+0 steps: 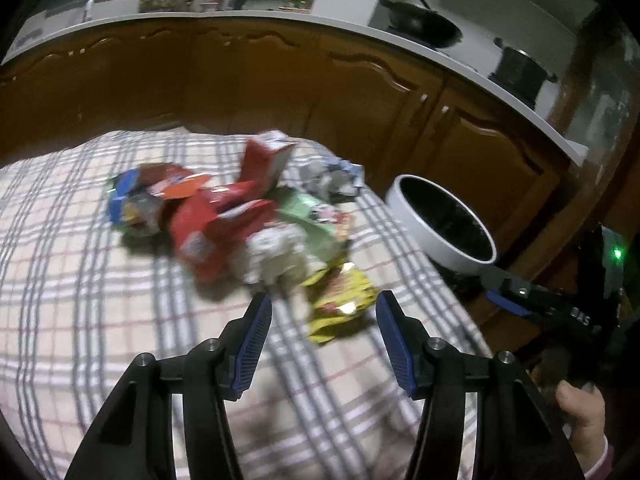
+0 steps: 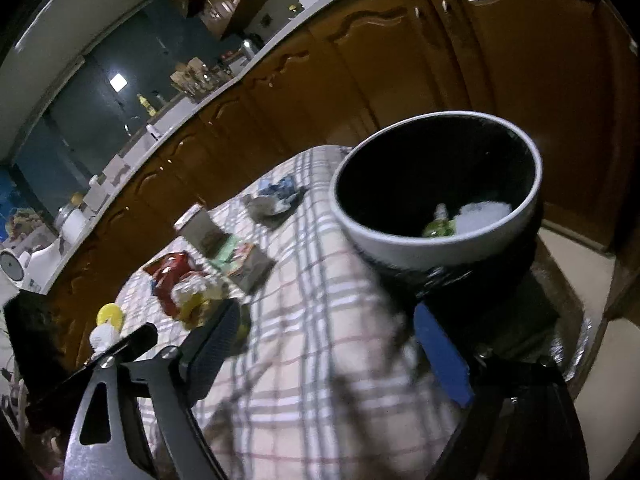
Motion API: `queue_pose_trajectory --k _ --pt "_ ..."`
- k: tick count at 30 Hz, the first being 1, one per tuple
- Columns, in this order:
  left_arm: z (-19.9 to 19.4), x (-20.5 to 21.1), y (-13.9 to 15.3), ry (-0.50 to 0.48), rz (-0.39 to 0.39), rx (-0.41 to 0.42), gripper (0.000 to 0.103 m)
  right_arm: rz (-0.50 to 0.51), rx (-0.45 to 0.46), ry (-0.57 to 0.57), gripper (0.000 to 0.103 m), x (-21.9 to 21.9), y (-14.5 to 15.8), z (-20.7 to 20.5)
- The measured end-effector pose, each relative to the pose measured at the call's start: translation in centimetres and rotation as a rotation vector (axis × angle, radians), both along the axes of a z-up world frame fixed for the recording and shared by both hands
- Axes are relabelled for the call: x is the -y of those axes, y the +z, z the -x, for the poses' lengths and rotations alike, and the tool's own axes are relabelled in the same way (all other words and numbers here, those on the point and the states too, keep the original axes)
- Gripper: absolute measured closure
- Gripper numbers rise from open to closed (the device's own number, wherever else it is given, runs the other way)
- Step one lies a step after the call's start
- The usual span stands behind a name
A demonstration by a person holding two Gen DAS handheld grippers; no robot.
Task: Collect trash
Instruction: 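Grasp the red wrappers with the left gripper while the right grasps the yellow wrapper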
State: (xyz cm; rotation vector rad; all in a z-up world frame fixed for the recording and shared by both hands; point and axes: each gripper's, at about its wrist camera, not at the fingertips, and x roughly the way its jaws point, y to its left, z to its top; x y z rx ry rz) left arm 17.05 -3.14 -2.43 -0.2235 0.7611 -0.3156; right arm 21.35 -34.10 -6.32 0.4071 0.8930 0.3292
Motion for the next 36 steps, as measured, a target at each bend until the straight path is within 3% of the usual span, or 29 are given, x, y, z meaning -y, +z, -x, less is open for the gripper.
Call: queue_pose_trajectory --k 4,16,19,28,30,31,33,36 --pt "1.1 -2.1 -0.1 0.043 -0.002 -0.004 0.046 -0.025 0.036 0.008 0.002 -2.1 0.1 1.2" --pt "-0.6 -5.1 -0.6 0.107 -0.014 -0.013 0.045 -0.003 -0.006 0.131 0.002 -8.4 -0.5 1.0" --pt "-2.0 -5.4 -1.2 0.103 -0.014 -0.025 0.045 -0.018 -0.007 0.151 0.007 -9.3 -0.7 0.6" --pt "-6.4 -5.3 -2.1 0.103 0.006 -0.032 0.046 -0.064 -0.068 0.185 0.036 -10.9 -2.1 -1.4" --pt "-7.4 -4.9 -2.5 0.093 0.005 -0.035 0.048 -0.071 -0.082 0.194 0.047 -11.2 -2.5 -2.0" --pt "-7.8 -4.8 -2.7 0.088 0.006 -0.038 0.051 -0.079 -0.091 0.201 0.052 -11.3 -2.7 -2.2" --pt "-8.5 -4.4 -3.0 0.060 0.013 -0.042 0.073 -0.092 -0.113 0.208 0.077 -11.4 -3.3 -2.6" --pt "-8.5 -4.0 -3.0 0.035 -0.002 -0.018 0.081 -0.096 -0.117 0.208 0.097 -11.3 -3.4 -2.5"
